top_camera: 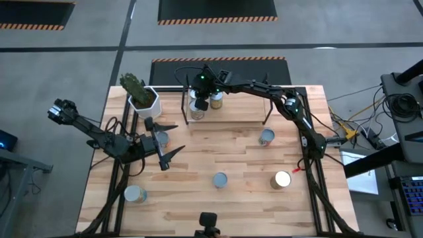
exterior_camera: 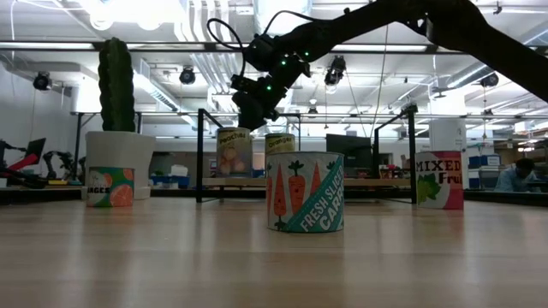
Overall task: Pick and place cans onto a shelf
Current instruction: Adjust the canned cherries on the shelf, then put the canned tomatoes on the shelf
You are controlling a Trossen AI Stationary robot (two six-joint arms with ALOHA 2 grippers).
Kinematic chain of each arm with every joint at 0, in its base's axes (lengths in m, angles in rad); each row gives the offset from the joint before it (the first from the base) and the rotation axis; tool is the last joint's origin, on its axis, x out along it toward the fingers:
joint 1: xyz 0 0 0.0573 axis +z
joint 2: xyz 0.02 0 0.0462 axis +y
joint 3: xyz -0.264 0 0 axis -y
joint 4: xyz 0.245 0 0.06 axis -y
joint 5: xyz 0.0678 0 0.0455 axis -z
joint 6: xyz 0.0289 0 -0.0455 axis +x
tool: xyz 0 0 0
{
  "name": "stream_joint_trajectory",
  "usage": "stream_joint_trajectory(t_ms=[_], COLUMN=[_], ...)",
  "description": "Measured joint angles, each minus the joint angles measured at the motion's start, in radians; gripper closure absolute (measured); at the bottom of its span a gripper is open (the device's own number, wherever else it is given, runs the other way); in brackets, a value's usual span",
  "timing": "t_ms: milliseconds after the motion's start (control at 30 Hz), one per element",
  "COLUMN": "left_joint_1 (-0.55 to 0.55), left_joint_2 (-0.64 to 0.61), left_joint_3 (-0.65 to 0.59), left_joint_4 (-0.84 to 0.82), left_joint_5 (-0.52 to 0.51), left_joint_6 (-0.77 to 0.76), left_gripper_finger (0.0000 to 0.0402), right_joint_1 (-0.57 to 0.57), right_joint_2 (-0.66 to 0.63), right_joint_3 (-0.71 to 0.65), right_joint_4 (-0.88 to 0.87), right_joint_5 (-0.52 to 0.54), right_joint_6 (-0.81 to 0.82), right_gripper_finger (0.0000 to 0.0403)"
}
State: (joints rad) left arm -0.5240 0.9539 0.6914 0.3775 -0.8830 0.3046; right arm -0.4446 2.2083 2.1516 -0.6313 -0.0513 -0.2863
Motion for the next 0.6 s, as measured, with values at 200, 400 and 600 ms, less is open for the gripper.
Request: stream_joint_trajectory(t_ms=[200, 400, 600], left_joint_1=[0.0, 0.0, 0.0], left_joint_2=[0.0, 0.0, 0.0], left_joint_3=[0.0, 0.0, 0.0], left_joint_4=[0.0, 0.0, 0.0], left_joint_5=[0.0, 0.0, 0.0], left_joint_6=[0.0, 0.0, 0.0], left_gripper_finger=[0.0071, 0.0071, 0.0071], right_joint_1=[0.0, 0.006, 0.026], right_joint_2=[-0.013, -0.046, -0.115], right_joint_3=[-0.002, -0.002, -0.002], right_joint_4=[0.009, 0.019, -0.017], right_joint_5=[0.002, 0.002, 0.001], right_joint_6=[-0.003, -0.003, 0.0], right_gripper_finger=[0.0394, 0.0394, 0.0394])
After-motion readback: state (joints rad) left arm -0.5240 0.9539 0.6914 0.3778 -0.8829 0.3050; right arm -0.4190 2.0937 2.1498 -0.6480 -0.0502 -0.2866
